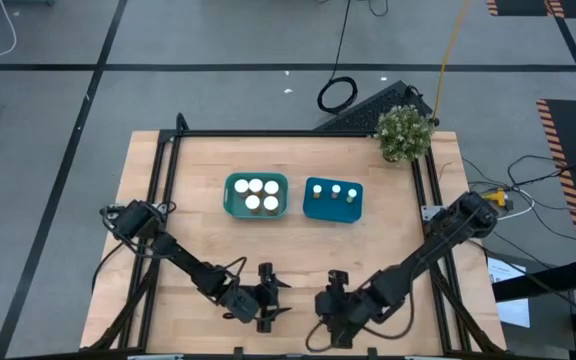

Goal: Pick and place medicine bottles into bin by pill shape (circle, oval)
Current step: Put the small blue tablet bottle into the blue bin

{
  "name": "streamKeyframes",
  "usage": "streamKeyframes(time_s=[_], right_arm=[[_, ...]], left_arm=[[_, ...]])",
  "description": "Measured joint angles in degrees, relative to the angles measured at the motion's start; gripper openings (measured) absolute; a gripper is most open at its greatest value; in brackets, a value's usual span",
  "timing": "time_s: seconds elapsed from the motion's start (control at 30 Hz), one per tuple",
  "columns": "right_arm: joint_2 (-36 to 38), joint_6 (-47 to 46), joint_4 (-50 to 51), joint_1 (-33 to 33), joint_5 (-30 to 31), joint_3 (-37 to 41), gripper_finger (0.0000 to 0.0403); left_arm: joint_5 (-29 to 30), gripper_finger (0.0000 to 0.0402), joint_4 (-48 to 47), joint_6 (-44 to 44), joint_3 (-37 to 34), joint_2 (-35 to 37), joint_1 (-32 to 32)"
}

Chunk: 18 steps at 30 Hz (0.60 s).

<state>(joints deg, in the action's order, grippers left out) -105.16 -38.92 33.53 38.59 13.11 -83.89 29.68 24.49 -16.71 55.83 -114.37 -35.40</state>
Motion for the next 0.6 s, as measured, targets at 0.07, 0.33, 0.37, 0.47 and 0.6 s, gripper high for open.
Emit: streamKeyframes(time_s=[0.07,0.33,0.37,0.47,0.6], right_arm=[[0.0,0.1,-0.3,-1.4,-2.2,-0.2,0.0209],[-0.1,5.0,-0.9,-5.1,-5.9,-0.1,0.0209],[-0.1,5.5,-1.3,-5.2,-5.9,-0.1,0.0209],[-0.1,5.7,-1.5,-5.2,-5.9,-0.1,0.0216],[-0.1,4.2,-1.5,-4.6,-5.7,-0.1,0.0247]], left_arm=[[-0.1,0.0278,-0.3,0.0,0.0,0.0,0.0],[-0.1,0.0278,-2.5,-1.1,0.0,0.0,-0.8],[-0.1,0.0278,-2.7,-1.2,0.0,0.0,-0.8],[-0.1,0.0278,-3.0,-1.9,0.0,0.0,-0.9],[0.2,0.0278,-2.9,-3.0,0.0,0.0,-1.2]])
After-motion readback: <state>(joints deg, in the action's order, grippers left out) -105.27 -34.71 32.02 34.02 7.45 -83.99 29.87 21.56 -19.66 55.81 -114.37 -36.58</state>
